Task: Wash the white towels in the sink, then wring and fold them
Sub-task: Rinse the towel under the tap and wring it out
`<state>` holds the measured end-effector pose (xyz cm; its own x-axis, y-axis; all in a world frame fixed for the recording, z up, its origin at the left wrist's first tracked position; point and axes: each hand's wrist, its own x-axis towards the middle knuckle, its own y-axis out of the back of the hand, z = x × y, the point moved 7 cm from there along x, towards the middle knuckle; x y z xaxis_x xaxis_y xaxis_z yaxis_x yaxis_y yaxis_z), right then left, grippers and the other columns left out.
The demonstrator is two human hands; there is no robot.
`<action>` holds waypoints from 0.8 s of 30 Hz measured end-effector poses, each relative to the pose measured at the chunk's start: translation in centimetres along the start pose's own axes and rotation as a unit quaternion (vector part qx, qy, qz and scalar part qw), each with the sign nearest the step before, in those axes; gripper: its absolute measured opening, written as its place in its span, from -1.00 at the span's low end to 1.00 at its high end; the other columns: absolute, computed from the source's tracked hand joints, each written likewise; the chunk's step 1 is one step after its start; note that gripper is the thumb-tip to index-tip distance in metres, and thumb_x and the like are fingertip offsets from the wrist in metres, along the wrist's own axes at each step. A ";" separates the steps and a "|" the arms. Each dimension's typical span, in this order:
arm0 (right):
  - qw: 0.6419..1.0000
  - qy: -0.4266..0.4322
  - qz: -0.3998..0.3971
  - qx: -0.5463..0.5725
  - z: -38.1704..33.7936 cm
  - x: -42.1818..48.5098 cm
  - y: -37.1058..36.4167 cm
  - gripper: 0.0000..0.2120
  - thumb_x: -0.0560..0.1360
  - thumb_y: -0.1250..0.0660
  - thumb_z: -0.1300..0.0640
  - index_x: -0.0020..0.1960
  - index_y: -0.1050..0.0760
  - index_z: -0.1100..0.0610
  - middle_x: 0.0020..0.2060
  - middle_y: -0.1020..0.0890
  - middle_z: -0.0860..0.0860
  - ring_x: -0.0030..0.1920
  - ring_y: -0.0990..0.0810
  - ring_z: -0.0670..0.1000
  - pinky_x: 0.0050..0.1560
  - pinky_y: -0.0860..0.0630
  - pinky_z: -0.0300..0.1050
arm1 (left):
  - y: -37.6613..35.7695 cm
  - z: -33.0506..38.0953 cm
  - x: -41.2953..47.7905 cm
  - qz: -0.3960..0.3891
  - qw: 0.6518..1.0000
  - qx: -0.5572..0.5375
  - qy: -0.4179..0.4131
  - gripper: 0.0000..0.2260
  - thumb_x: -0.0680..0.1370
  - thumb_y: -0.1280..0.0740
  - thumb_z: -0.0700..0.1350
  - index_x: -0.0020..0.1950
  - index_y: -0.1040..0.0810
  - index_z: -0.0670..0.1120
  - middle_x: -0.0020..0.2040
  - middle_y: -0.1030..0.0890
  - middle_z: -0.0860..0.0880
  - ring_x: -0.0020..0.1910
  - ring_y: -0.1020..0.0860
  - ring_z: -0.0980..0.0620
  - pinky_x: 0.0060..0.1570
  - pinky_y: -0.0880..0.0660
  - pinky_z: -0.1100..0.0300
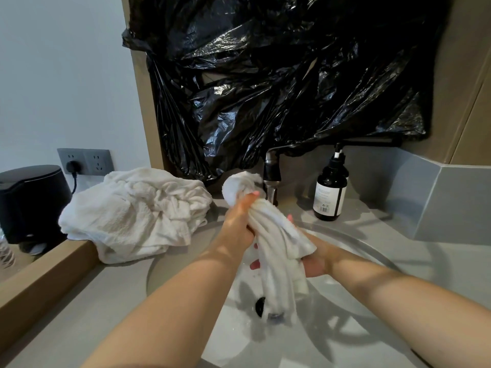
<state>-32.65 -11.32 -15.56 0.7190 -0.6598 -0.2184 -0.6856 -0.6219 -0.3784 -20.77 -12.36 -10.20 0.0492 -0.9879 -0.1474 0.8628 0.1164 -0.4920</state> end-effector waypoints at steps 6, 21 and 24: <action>0.980 -0.053 0.052 -0.186 -1.3 -0.7 0.9 -0.20 0.04 -0.68 -0.12 0.17 -0.50 0.17 -0.04 -0.68 0.10 -0.06 -0.67 0.05 0.09 -0.59 0.02 | 0.0 -1.2 1.9 0.114 0.990 0.069 0.034 -0.68 0.43 -0.46 -0.14 0.13 -0.55 -0.21 -0.11 -0.65 -0.16 -0.14 -0.63 -0.11 -0.15 -0.57 0.06; 0.570 0.001 0.380 -0.728 -5.6 -0.3 -0.5 -0.68 0.44 -0.32 -0.10 0.17 -0.45 -0.07 -0.04 -0.64 -0.01 -0.01 -0.62 0.08 -0.16 -0.40 -0.17 | 0.2 -1.2 2.9 0.217 0.971 0.099 0.012 -0.80 0.52 -0.35 -0.24 0.13 -0.48 -0.17 -0.14 -0.54 -0.09 -0.13 -0.53 -0.10 -0.11 -0.44 0.13; 0.503 0.016 0.386 -0.773 -5.6 -0.1 -0.5 -0.62 0.45 -0.33 -0.13 0.21 -0.46 0.00 -0.03 -0.66 0.00 -0.01 -0.63 0.10 -0.17 -0.39 -0.17 | 0.1 -1.4 3.1 0.219 0.967 0.129 0.024 -0.83 0.52 -0.31 -0.24 0.06 -0.39 -0.13 -0.04 -0.54 -0.14 -0.07 -0.53 -0.13 -0.03 -0.48 0.09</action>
<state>-32.96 -13.31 -10.35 0.1846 -0.9475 0.2612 -0.0472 0.2569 0.9653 -21.25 -15.30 -11.88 0.4194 -0.8432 -0.3363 0.8618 0.4863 -0.1445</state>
